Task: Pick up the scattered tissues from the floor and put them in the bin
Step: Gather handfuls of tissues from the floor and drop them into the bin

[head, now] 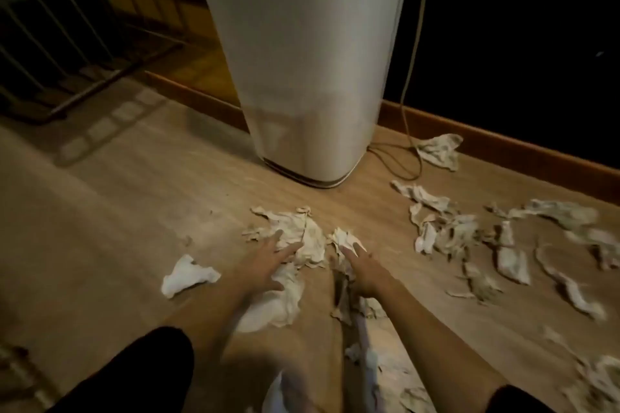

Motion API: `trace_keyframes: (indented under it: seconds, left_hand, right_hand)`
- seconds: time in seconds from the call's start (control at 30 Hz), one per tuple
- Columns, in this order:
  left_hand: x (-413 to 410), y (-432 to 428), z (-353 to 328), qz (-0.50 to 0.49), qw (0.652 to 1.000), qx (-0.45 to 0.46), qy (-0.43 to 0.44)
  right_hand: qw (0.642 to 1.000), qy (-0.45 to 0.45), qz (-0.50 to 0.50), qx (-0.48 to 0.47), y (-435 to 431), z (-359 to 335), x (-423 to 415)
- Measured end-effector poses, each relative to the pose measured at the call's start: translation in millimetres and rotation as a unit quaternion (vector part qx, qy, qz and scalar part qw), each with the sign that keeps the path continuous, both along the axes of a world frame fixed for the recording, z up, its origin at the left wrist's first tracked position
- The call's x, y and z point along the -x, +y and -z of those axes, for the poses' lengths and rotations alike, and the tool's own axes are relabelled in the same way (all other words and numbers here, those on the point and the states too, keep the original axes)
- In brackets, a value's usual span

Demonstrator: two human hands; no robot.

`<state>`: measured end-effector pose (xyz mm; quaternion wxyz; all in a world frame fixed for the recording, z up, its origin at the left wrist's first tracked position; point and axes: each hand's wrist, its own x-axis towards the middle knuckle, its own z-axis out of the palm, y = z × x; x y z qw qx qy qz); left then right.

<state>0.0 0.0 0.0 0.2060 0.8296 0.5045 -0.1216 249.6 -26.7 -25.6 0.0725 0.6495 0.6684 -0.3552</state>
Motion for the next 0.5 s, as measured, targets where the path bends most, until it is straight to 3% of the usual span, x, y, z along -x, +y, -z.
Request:
trace_keyframes:
  seconds: [0.07, 0.2, 0.33, 0.5]
  left_hand:
    - [-13.2, 23.6, 33.1, 0.055, 0.998, -0.01, 0.012]
    - [-27.3, 59.9, 97.8, 0.049, 0.999, 0.0, -0.015]
    - [-23.5, 52.4, 123.3, -0.01, 0.98, -0.122, -0.155]
    - [-16.5, 19.3, 120.4, -0.005, 0.979, -0.119, -0.163]
  right_hand:
    - [0.999, -0.024, -0.048, 0.004, 10.6, 29.5, -1.8]
    - [0.991, -0.074, -0.088, -0.061, 33.6, 78.2, -6.6]
    - [0.979, 0.016, -0.021, -0.202, 18.5, 102.7, -3.3]
    - [0.956, 0.052, 0.066, -0.281, -17.6, 103.7, 24.2]
